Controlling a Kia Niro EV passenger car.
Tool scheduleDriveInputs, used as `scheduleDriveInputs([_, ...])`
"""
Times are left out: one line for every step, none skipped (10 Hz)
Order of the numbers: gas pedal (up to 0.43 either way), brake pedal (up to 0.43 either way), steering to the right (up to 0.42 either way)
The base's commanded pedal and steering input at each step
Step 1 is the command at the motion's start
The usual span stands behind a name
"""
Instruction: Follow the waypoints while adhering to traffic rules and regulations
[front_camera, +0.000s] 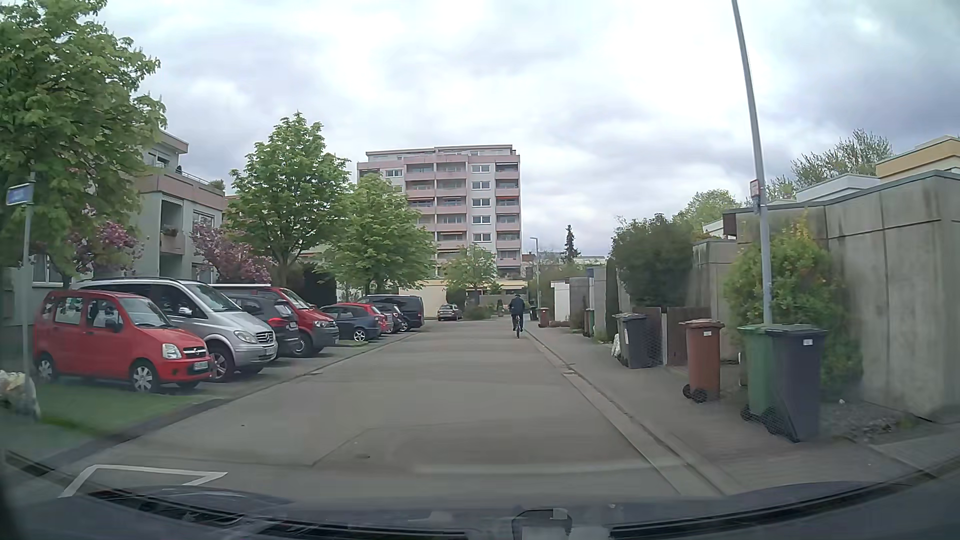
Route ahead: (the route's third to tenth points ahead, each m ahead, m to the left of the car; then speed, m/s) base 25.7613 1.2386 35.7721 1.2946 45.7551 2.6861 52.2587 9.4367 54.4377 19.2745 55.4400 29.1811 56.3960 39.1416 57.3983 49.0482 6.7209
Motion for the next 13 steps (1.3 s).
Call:
scheduleDriveInputs([0.047,0.0,0.0])
scheduleDriveInputs([0.047,0.0,-0.005])
scheduleDriveInputs([0.047,0.0,-0.005])
scheduleDriveInputs([0.047,0.0,-0.001])
scheduleDriveInputs([0.02,0.0,-0.002])
scheduleDriveInputs([0.0,0.0,-0.002])
scheduleDriveInputs([0.0,0.0,-0.002])
scheduleDriveInputs([0.0,0.0,-0.002])
scheduleDriveInputs([0.0,0.0,-0.002])
scheduleDriveInputs([0.0,0.0,0.0])
scheduleDriveInputs([0.0,0.0,0.0])
scheduleDriveInputs([0.0,0.0,-0.001])
scheduleDriveInputs([0.0,0.0,-0.001])
